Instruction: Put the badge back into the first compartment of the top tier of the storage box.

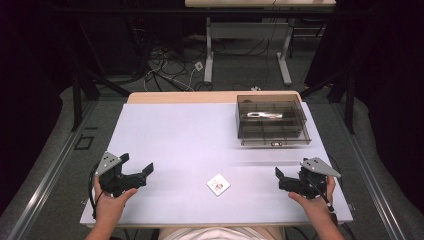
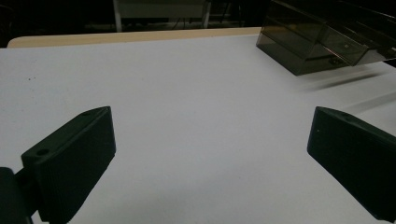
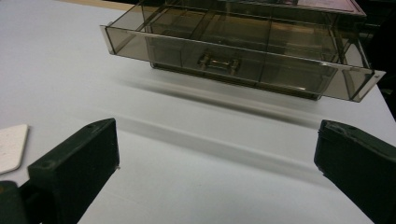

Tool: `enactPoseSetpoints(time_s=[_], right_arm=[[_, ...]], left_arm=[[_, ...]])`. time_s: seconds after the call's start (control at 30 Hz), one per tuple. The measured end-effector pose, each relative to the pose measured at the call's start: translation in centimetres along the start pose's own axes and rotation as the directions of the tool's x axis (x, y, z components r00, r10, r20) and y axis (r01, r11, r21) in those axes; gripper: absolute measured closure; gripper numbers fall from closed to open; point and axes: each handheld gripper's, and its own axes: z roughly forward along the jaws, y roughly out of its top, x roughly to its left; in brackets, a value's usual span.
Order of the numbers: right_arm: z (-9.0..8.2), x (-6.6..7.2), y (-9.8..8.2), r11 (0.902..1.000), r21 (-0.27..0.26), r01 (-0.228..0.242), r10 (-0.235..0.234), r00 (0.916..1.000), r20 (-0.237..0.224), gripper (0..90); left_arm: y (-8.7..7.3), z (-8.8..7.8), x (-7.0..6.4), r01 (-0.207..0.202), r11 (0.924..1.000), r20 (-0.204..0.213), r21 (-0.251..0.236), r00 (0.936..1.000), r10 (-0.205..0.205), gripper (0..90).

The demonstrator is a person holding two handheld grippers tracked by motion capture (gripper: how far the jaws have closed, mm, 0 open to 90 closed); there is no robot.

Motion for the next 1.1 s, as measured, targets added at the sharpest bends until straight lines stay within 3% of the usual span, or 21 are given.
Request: enactPoseSetpoints(time_s=[0.47,0.73,1.1], right_arm=[[0.7,2.2,0.6,0.9991,0.031,0.030,-0.028,0.9965,-0.078,4.7],[1.4,3.4,0.9,0.9974,0.063,0.035,-0.027,0.9924,-0.120,15.0],[2.0,5.1,1.2,0.9956,0.079,0.051,-0.038,0.9865,-0.159,16.3]], left_arm=[[0.0,-0.2,-0.5,-0.009,0.9999,-0.008,0.010,0.9999,0.009,1.0],[-0.1,-0.4,-0.4,-0.006,0.9999,-0.019,0.009,0.9998,0.006,1.0],[-0.2,-0.5,-0.5,-0.017,0.9997,-0.021,0.016,0.9996,0.017,1.0]])
